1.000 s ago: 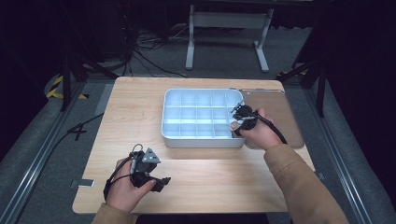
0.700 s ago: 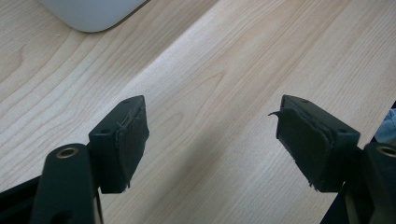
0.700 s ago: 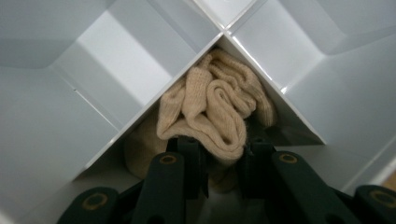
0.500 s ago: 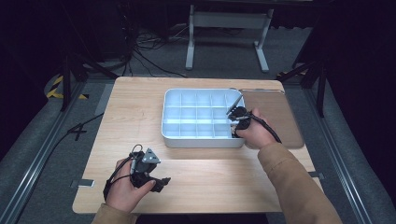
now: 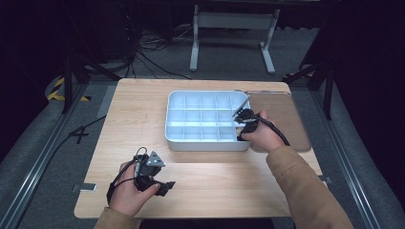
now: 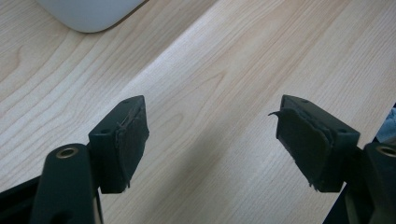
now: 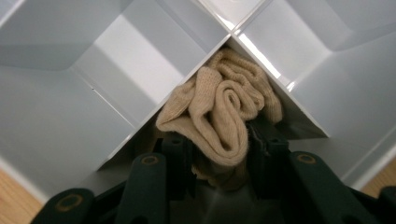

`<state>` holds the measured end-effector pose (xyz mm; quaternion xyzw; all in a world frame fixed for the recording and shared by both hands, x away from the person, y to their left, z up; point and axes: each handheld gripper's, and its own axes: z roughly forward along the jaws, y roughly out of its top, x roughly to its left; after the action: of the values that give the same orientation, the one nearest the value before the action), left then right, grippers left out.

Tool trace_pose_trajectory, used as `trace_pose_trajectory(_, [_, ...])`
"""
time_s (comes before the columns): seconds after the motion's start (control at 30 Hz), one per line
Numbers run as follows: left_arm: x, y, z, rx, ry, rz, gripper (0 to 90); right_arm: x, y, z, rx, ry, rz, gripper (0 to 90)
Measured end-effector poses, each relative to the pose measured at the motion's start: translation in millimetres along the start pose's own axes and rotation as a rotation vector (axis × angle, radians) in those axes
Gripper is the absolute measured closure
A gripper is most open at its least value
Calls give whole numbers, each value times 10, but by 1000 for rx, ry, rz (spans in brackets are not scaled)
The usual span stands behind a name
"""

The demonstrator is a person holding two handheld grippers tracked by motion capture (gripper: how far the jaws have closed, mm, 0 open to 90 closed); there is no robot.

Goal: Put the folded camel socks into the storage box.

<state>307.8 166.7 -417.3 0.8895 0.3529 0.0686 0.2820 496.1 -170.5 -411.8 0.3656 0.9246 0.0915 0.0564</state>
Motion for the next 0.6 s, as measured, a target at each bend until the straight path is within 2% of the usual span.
trace_pose_trajectory(0.07, [-4,2,2,-2,-1,-4,257,3,-3,-21,-2,6,-2,612])
trace_pose_trajectory(0.13, [-3,12,6,-2,-3,5,257,2,-23,-101,-11,-14,-3,607])
trace_pose_trajectory(0.27, [0,18,23,-7,6,12,257,-17,-66,-190,-41,-2,12,631])
trace_pose_trajectory(0.33, [-3,27,31,7,-10,16,257,-18,-82,-257,-69,-12,15,681])
trace_pose_trajectory(0.4, [-15,36,37,12,-3,16,257,-18,-83,-292,-89,-3,13,762])
trace_pose_trajectory(0.43, [-16,36,47,2,-1,19,257,-9,-71,-287,-88,-8,9,806])
trace_pose_trajectory(0.6, [-20,43,50,13,-2,23,258,-5,-10,-146,-72,-52,3,824])
